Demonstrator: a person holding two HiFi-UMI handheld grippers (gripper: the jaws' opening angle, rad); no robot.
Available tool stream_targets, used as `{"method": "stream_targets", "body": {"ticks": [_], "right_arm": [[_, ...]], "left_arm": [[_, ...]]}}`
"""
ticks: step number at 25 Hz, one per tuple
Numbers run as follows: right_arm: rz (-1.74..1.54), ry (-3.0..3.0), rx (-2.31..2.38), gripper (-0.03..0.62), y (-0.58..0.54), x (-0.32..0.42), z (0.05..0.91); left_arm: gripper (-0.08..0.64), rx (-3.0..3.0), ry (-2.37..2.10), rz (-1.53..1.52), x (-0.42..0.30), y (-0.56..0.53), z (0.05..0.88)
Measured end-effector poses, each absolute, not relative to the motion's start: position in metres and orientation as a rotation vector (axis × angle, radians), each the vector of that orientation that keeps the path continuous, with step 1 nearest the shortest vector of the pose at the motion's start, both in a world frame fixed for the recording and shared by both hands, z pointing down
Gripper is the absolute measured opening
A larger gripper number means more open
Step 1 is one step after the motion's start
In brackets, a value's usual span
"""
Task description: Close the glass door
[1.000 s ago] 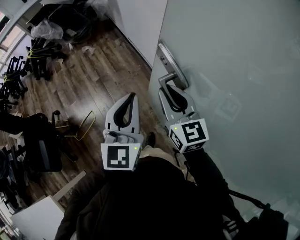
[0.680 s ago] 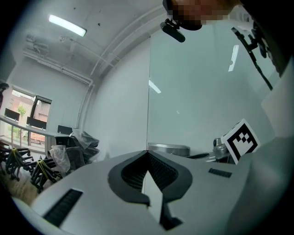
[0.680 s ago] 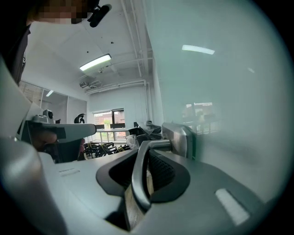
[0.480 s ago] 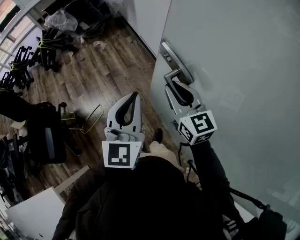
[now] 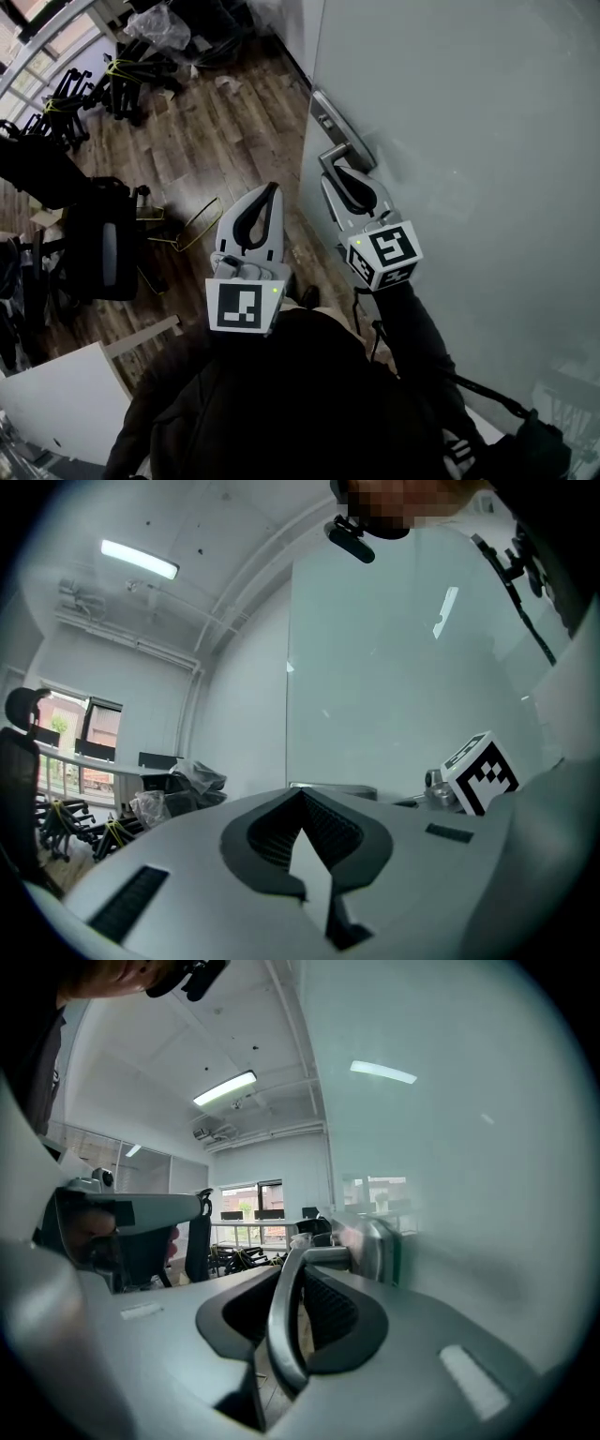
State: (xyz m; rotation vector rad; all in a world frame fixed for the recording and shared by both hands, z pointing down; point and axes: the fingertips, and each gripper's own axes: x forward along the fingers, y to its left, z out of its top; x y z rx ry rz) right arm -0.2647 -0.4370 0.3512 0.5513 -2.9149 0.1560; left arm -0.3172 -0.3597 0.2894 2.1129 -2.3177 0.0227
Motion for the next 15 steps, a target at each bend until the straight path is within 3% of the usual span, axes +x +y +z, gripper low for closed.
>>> {"method": "stream_targets", "body": {"ticks": [15], "right_arm": [[0.14, -2.946, 0.34, 0.069, -0.361, -0.296, 0.35]], "left_arm": [[-0.003, 1.829, -2.513, 0.013, -0.338, -0.265, 0.297]]}}
